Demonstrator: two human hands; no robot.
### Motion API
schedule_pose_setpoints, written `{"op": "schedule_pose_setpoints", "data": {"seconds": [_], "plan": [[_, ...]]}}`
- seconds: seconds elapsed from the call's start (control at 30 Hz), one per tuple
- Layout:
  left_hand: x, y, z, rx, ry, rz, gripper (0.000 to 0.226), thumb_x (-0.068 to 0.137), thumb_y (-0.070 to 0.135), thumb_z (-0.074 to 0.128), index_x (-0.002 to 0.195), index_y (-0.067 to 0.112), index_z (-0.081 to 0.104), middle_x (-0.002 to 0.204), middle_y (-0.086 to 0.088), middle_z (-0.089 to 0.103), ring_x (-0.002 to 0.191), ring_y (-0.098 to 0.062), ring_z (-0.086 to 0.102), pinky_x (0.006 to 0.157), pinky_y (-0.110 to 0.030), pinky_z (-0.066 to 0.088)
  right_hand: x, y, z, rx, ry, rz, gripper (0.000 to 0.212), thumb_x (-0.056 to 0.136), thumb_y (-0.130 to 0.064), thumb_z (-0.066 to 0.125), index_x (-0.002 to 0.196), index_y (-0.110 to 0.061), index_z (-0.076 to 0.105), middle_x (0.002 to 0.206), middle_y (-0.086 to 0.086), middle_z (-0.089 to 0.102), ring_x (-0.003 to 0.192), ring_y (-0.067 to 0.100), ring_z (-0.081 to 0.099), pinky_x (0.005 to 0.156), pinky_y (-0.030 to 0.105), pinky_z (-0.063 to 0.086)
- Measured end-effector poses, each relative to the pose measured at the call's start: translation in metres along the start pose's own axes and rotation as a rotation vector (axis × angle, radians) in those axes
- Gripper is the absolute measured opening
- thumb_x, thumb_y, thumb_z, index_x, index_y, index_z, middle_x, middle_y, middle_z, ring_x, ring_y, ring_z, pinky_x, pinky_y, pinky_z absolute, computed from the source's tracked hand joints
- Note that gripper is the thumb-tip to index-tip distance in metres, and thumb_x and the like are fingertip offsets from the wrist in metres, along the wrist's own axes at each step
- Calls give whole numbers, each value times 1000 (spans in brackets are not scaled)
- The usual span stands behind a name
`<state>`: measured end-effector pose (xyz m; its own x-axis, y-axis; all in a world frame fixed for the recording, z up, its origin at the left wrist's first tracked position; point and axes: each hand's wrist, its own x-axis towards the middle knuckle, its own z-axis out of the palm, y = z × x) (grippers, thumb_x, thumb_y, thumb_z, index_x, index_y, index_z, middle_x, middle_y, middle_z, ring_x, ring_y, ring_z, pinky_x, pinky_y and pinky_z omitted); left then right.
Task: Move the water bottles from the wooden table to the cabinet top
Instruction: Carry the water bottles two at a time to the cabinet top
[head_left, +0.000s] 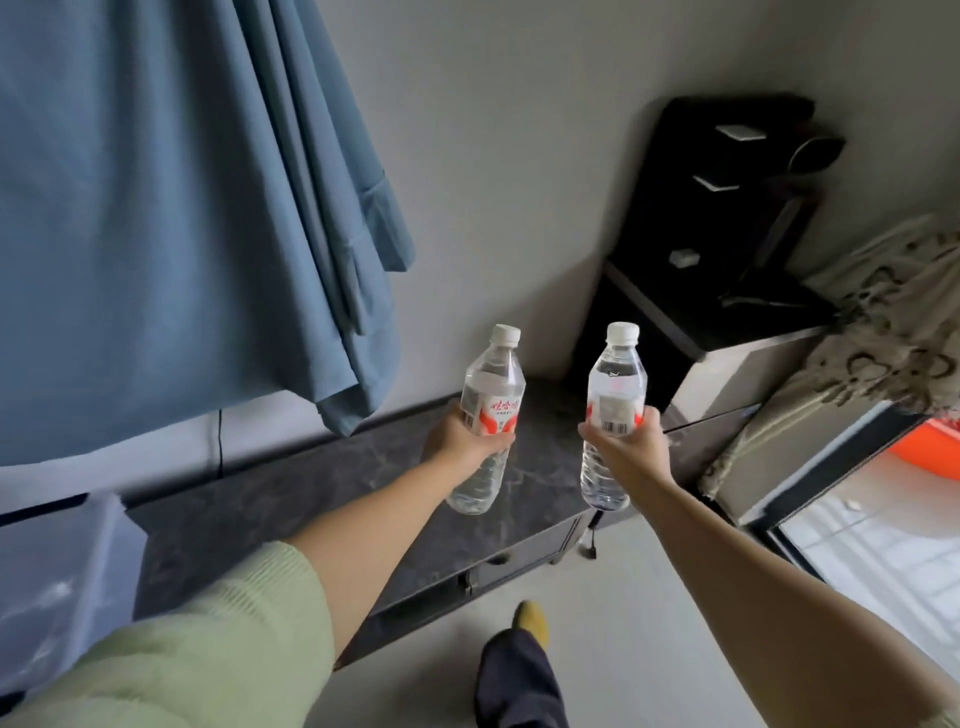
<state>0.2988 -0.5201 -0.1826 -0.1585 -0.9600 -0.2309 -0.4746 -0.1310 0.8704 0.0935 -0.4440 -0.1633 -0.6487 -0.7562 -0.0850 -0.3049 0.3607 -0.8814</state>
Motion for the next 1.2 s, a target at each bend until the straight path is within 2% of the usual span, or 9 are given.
{"op": "schedule_pose_setpoints", "data": {"seconds": [0.1,0.23,0.47,0.73,0.87,0.97,1.03,1.07,1.2], "plan": [[51,6,16,24,9,-25,62,61,49,83,108,26,50,98,6,66,88,-18,64,80,-34,52,58,5,15,-20,-33,13,55,69,-30,83,106,-18,45,97,3,62,86,20,62,74,35,51],[115,14,37,1,36,-98,58,63,44,83,105,26,48,93,8,64,78,-9,60,67,-25,45,136,10,32,-56,-95,89,55,69,-31,83,105,-20,44,95,2,62,85,22,63,75,38,53],[221,22,70,-57,24,-183,60,65,42,83,112,23,49,99,5,67,88,-16,66,83,-36,53,262,11,74,-63,-213,138,55,69,-30,84,107,-23,45,91,-4,63,84,20,63,79,39,53],[341,-32,132,-291,-43,-271,52,66,16,85,103,32,51,97,10,67,88,-8,65,72,-22,47,357,88,169,19,-239,228,55,68,-27,85,109,-28,47,93,-5,66,85,17,65,76,35,50],[389,-62,165,-379,-44,-269,57,66,5,84,111,21,54,106,-3,69,98,-17,66,85,-30,52,394,133,207,50,-191,252,64,68,-18,86,121,-17,50,111,4,66,99,23,63,93,41,50],[416,-78,184,-412,-40,-267,63,67,9,85,119,19,50,112,-3,66,100,-12,64,83,-24,50,420,156,230,81,-168,255,76,68,-15,86,133,-14,47,122,8,63,110,28,61,100,44,47],[430,-83,195,-411,-3,-263,63,67,11,85,119,16,49,114,-5,65,104,-16,63,91,-32,50,433,163,242,113,-186,249,79,68,-11,85,136,-12,45,127,10,61,116,30,59,102,48,46],[439,-88,202,-409,9,-258,62,67,11,85,118,16,49,115,-4,65,105,-18,63,93,-34,50,441,168,249,130,-193,244,78,68,-9,85,136,-12,45,128,11,61,117,29,59,103,47,46],[462,-91,217,-363,20,-200,63,69,19,84,116,29,43,114,7,60,107,-12,58,90,-25,44,457,174,265,172,-226,151,74,70,0,81,136,-6,46,131,11,59,117,21,57,99,32,44]]}}
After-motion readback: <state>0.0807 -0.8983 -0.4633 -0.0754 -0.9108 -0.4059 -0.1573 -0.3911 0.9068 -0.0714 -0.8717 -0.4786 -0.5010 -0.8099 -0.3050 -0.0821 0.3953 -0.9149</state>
